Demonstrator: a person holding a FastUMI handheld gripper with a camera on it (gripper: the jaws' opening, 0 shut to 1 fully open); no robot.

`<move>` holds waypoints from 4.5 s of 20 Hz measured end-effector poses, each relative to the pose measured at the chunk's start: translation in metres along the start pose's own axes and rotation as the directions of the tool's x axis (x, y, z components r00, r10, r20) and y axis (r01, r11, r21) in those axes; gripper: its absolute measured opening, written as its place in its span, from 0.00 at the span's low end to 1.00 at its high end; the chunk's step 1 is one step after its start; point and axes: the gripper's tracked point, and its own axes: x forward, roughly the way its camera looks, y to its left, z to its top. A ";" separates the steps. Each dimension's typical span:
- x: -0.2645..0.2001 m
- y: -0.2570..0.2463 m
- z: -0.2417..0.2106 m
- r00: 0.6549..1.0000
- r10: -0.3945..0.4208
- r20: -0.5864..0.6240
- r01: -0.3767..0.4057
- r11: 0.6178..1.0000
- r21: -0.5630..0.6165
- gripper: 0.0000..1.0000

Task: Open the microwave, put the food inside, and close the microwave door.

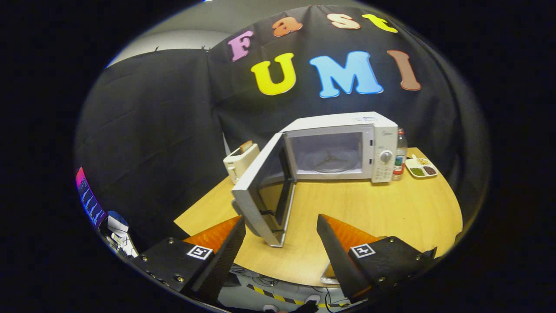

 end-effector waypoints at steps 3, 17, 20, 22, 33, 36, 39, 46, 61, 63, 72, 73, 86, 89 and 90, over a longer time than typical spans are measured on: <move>-0.011 -0.046 -0.003 0.999 -0.048 -0.023 0.050 0.995 0.091 1.00; 0.003 -0.146 -0.093 0.963 -0.025 -0.268 0.115 0.939 0.326 1.00; 0.014 -0.148 -0.112 0.948 0.012 -0.317 0.110 0.924 0.365 0.85; 0.020 -0.146 -0.123 0.938 0.044 -0.344 0.107 0.906 0.409 0.79; 0.021 -0.131 -0.099 0.948 0.103 -0.302 0.067 0.861 0.504 0.34; 0.022 -0.124 -0.063 0.969 0.110 -0.223 0.026 0.849 0.528 0.33; 0.033 -0.121 -0.028 0.984 0.088 -0.152 0.004 0.854 0.521 0.33; 0.089 -0.111 0.029 0.998 0.066 -0.018 -0.047 0.854 0.518 0.33; 0.230 -0.130 0.093 0.991 -0.016 0.132 -0.073 0.765 0.640 0.33; 0.248 -0.131 0.095 0.989 -0.026 0.144 -0.075 0.752 0.654 0.33; 0.326 -0.138 0.107 0.966 -0.101 0.238 -0.083 0.752 0.654 0.33; 0.335 -0.137 0.108 0.965 -0.101 0.242 -0.086 0.750 0.656 0.33; 0.392 -0.159 0.100 0.959 -0.221 0.176 0.101 0.850 0.517 0.54; 0.381 -0.167 0.096 0.952 -0.269 0.143 0.185 0.884 0.428 0.98; 0.373 -0.172 0.095 0.944 -0.297 0.140 0.223 0.893 0.391 0.97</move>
